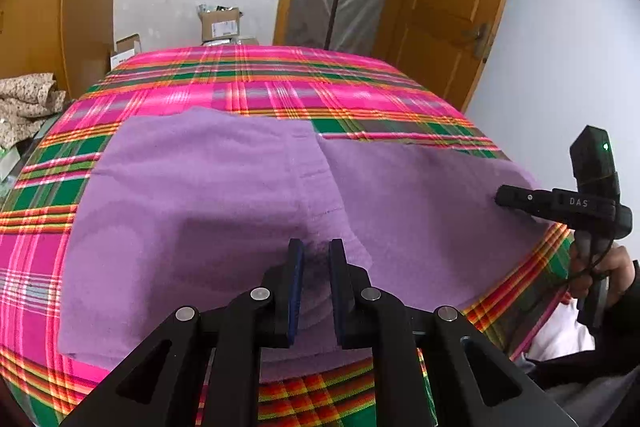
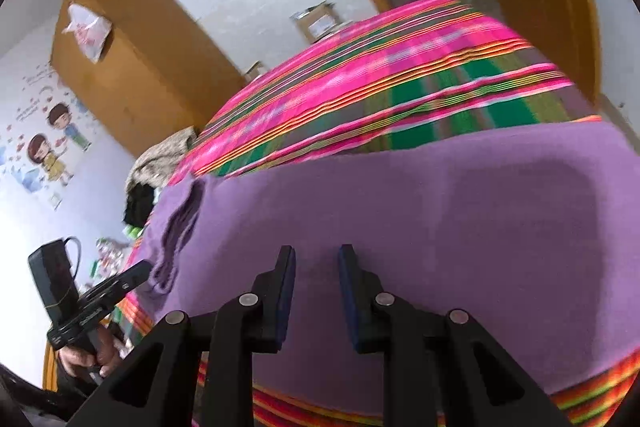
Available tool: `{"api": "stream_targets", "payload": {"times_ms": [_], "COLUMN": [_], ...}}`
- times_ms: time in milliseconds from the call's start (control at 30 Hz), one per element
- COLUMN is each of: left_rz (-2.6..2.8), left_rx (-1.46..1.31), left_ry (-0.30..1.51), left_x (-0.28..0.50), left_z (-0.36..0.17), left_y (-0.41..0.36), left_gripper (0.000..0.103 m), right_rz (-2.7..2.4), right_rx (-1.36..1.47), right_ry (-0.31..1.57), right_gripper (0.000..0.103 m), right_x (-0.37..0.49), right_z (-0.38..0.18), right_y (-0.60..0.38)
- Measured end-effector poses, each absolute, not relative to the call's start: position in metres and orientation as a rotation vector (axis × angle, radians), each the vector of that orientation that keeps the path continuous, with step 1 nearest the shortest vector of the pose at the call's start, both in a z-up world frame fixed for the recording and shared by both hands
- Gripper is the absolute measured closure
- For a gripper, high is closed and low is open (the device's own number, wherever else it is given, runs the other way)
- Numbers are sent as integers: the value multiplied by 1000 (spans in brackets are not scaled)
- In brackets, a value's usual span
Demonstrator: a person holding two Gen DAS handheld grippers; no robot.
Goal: Fold clothes
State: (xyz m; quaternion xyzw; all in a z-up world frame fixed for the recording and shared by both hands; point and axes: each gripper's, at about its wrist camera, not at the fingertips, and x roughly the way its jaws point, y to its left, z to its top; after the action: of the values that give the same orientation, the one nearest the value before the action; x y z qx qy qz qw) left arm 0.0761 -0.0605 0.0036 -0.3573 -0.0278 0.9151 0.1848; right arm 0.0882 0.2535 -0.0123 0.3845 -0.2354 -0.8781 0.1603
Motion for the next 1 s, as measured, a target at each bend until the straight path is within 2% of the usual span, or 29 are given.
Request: {"api": "stream_targets", "payload": {"times_ms": [133, 200, 233, 333, 500, 633, 1000], "left_rz": [2576, 2574, 2571, 2563, 2535, 2504, 2465], "left_rx": [-1012, -1009, -1005, -998, -987, -977, -989], "left_ry": [-82, -79, -78, -71, -49, -26, 13], "left_x": [75, 73, 72, 69, 66, 66, 63], "left_z": [3, 3, 4, 6, 8, 9, 8], "left_y": [-59, -57, -56, -51, -39, -26, -4], "left_gripper": [90, 90, 90, 90, 90, 90, 90], "right_rz": [-2588, -2648, -2670, -2729, -2709, -2583, -2175], "right_rx": [1083, 1059, 1043, 977, 914, 919, 936], "right_ry": [-751, -812, -846, -1017, -1409, -1665, -2013], "right_gripper": [76, 67, 65, 60, 50, 48, 44], "right_x": [98, 106, 111, 132, 167, 184, 187], "right_z": [-9, -6, -4, -2, -21, -48, -111], "right_y": [285, 309, 319, 359, 417, 440, 460]}}
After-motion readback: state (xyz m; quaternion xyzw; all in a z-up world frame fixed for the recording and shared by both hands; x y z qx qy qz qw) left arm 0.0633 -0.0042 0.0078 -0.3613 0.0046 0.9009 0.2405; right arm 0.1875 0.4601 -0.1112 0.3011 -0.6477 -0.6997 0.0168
